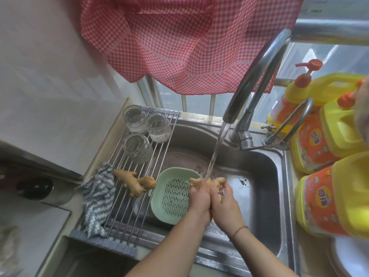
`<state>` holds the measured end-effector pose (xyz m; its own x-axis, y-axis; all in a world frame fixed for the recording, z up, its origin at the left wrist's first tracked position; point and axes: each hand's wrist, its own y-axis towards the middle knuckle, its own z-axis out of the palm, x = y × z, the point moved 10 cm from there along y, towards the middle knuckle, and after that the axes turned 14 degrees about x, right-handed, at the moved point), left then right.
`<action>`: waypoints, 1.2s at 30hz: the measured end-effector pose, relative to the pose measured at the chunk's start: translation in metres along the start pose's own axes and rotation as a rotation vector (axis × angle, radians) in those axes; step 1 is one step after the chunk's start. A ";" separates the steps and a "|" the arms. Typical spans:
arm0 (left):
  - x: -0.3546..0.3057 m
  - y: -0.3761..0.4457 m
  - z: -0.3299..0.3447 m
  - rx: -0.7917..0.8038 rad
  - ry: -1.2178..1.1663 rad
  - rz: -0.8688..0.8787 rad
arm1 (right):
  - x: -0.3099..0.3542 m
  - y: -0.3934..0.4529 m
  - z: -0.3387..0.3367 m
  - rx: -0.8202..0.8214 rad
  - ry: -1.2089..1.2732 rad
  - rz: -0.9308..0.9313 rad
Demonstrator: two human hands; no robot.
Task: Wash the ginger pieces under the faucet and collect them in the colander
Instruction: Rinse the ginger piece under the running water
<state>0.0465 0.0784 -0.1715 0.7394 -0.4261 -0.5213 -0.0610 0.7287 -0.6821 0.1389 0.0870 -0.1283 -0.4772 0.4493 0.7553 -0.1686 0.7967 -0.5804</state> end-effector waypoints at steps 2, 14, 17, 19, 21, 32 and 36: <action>-0.006 -0.001 -0.012 -0.089 0.156 -0.042 | 0.004 -0.010 0.004 -0.038 -0.022 -0.023; 0.002 0.010 -0.015 0.067 0.208 -0.130 | -0.029 -0.022 0.027 0.045 0.371 0.041; -0.006 0.011 -0.014 0.163 0.120 -0.061 | -0.047 -0.024 0.049 0.199 0.656 0.198; -0.017 0.011 -0.021 0.197 0.085 -0.028 | -0.048 -0.029 0.056 0.270 0.751 0.249; -0.028 0.008 -0.028 0.210 0.077 0.002 | -0.050 -0.030 0.060 0.297 0.780 0.263; -0.102 -0.031 -0.036 0.196 0.694 0.369 | -0.005 -0.032 0.076 0.431 0.209 0.034; -0.123 -0.046 -0.030 0.174 1.224 0.431 | 0.004 -0.031 0.078 0.343 0.105 -0.069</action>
<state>-0.0620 0.0812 -0.0917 -0.4080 -0.2836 -0.8678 0.0168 0.9480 -0.3177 0.0752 0.0324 -0.1307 -0.3667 0.4522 0.8131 -0.4852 0.6527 -0.5818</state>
